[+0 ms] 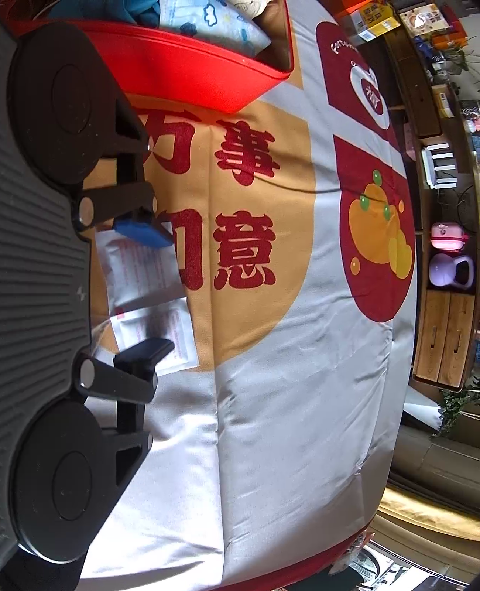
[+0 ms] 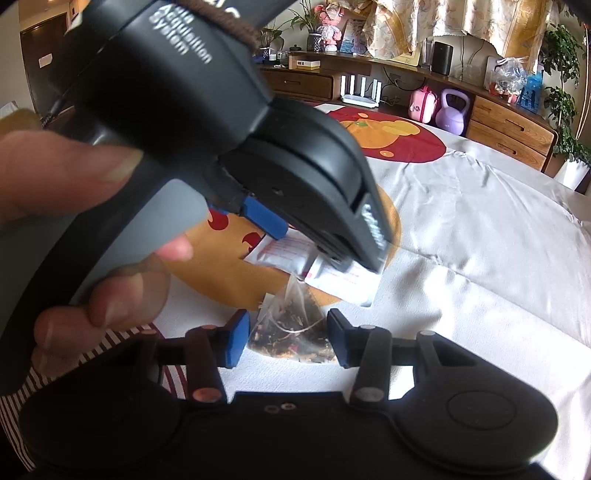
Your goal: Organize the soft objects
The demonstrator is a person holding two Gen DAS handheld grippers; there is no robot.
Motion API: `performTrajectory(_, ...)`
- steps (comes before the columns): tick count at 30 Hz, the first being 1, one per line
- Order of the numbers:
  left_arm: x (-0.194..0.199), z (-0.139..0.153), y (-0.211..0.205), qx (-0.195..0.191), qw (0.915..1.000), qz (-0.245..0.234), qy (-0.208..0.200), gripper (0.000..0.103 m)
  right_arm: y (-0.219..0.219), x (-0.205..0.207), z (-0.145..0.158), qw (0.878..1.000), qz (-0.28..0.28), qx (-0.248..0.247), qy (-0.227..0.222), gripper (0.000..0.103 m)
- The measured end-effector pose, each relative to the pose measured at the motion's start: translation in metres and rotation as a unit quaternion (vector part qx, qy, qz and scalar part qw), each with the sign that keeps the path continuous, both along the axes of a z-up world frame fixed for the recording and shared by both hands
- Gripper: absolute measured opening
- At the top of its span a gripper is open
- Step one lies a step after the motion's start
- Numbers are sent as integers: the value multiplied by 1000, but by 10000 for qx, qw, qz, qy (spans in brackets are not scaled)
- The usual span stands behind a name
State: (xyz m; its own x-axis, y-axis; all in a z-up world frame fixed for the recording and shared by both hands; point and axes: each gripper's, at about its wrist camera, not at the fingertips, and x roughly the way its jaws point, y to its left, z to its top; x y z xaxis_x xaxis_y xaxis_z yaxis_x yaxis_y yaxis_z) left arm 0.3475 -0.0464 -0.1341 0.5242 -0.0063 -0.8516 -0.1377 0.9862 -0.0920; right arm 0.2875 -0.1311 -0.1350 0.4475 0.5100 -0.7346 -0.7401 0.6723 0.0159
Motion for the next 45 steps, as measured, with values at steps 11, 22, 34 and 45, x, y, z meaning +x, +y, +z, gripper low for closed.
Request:
performTrajectory(11, -7, 0, 19, -120, 9998, 74, -103, 10, -11, 11, 3, 9994, -253, 157, 151, 16)
performTrajectory(22, -12, 1, 38, -718, 9970, 267, 87, 10, -31, 19, 8, 9977, -534, 298, 281, 16)
performTrajectory(34, -11, 14, 19, -563, 9982, 198, 34, 85, -41, 12, 12, 9972, -555, 409, 296, 16)
performTrajectory(45, 9, 0, -15, -294, 9981, 309, 445, 85, -48, 9, 7, 9968, -521, 454, 394, 16)
